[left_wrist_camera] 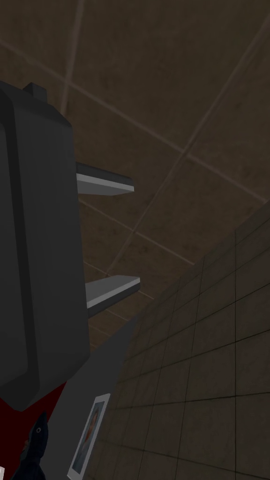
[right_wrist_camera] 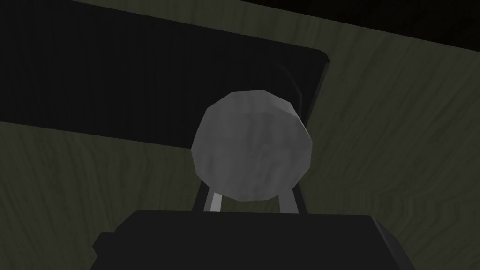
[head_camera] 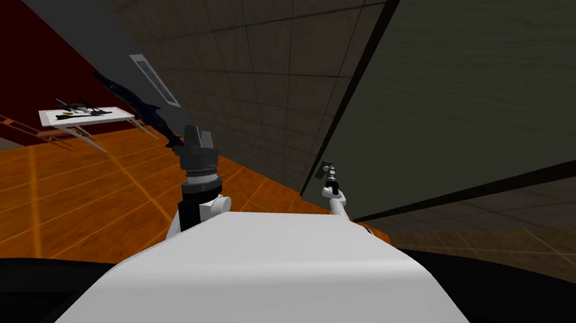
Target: Pull the door open
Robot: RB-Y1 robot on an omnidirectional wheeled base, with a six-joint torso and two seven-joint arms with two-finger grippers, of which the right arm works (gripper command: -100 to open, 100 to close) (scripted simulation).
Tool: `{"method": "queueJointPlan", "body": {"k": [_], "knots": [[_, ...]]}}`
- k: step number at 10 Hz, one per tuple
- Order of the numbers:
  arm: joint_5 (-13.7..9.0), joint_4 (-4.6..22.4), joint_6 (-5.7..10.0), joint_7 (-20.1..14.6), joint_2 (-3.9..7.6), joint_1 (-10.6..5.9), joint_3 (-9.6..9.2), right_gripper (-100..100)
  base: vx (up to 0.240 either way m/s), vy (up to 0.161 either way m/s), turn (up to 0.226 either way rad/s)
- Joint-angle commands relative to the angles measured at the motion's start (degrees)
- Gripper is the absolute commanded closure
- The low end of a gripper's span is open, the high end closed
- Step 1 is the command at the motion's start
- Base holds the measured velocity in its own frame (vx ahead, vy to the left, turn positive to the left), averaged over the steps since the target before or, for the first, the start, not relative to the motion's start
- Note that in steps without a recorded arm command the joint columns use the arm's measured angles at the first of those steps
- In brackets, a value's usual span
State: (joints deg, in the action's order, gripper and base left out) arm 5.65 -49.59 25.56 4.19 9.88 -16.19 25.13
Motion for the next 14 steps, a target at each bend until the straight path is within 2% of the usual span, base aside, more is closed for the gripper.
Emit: {"method": "queueJointPlan", "body": {"k": [1,2,3,4,5,7,8,9,10,11,12,13,14], "knots": [[-0.8,0.1,0.20,-2.2,-0.90,-0.50,-1.02,100,-0.053,-0.030,0.046],[-2.4,0.5,0.34,-4.0,-0.63,-0.74,-1.37,100,-0.053,-0.022,0.052],[-2.4,0.5,0.34,-4.6,-0.63,-0.74,-1.37,100,-0.039,-0.015,0.045],[-4.0,1.0,0.48,-6.6,-0.37,-0.98,-1.72,100,-0.045,-0.015,0.040],[-4.0,1.0,0.48,-7.0,-0.37,-0.98,-1.72,100,-0.034,-0.013,0.040],[-7.2,2.0,0.76,-10.7,0.16,-1.45,-2.42,100,-0.062,-0.020,0.094],[-7.2,2.0,0.76,-11.8,0.16,-1.45,-2.42,100,-0.056,-0.030,0.034],[-8.7,2.5,0.90,-13.5,0.43,-1.69,-2.78,100,-0.049,-0.024,0.056],[-8.7,2.5,0.90,-14.2,0.43,-1.69,-2.78,100,-0.038,-0.015,0.041],[-10.3,3.0,1.04,-16.1,0.70,-1.93,-3.13,100,-0.045,-0.012,0.098],[-10.3,3.0,1.04,-16.6,0.70,-1.93,-3.13,100,-0.038,-0.013,0.059],[-11.9,3.5,1.18,-18.7,0.96,-2.17,-3.48,100,-0.041,-0.017,0.066],[-11.9,3.5,1.18,-19.0,0.96,-2.17,-3.48,100,-0.040,-0.015,0.043]]}}
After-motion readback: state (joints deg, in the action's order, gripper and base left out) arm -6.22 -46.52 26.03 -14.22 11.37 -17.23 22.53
